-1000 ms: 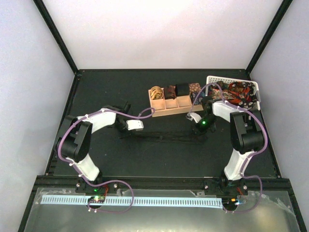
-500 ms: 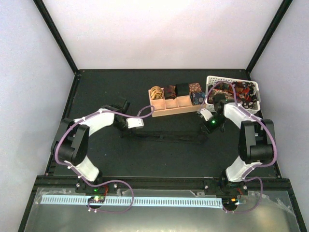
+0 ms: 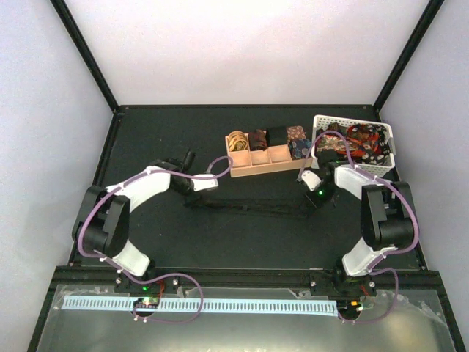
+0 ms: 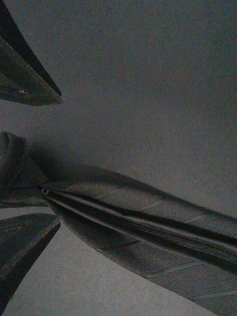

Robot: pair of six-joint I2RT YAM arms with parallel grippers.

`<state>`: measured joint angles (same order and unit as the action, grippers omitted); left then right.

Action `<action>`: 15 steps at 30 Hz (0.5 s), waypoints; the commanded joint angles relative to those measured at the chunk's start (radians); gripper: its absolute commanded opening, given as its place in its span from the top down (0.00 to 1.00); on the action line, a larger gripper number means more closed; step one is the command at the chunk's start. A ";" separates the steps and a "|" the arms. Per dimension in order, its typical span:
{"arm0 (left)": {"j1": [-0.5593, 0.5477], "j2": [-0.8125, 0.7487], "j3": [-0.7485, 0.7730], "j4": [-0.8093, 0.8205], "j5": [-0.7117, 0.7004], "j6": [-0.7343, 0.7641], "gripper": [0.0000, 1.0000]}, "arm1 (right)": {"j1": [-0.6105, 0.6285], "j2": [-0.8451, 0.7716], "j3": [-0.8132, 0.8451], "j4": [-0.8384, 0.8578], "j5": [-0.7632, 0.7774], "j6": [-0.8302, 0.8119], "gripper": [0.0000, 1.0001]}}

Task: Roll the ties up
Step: Adjust the tie at the center of the board.

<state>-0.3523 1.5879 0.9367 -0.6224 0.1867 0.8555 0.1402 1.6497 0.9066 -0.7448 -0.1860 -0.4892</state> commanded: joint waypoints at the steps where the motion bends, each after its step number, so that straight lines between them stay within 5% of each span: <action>1: 0.020 -0.077 -0.010 0.071 0.030 -0.050 0.35 | 0.012 0.014 -0.043 0.056 0.052 -0.047 0.82; 3: 0.036 -0.104 -0.010 0.096 0.044 -0.066 0.19 | 0.010 0.013 -0.057 0.060 0.073 -0.062 0.97; 5: 0.059 -0.148 -0.010 0.131 0.075 -0.094 0.02 | -0.002 -0.002 -0.070 0.067 0.092 -0.076 0.99; 10: 0.111 -0.243 -0.018 0.263 0.119 -0.227 0.01 | -0.101 -0.042 -0.064 0.064 0.122 -0.151 0.99; 13: 0.126 -0.299 -0.061 0.410 0.025 -0.420 0.01 | -0.176 -0.068 -0.070 0.069 0.137 -0.214 0.99; 15: 0.138 -0.294 -0.054 0.369 0.141 -0.384 0.01 | -0.223 -0.074 -0.070 0.080 0.147 -0.251 0.99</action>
<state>-0.2348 1.3144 0.8921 -0.3485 0.2462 0.5869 -0.0025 1.5997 0.8513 -0.6762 -0.1143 -0.6350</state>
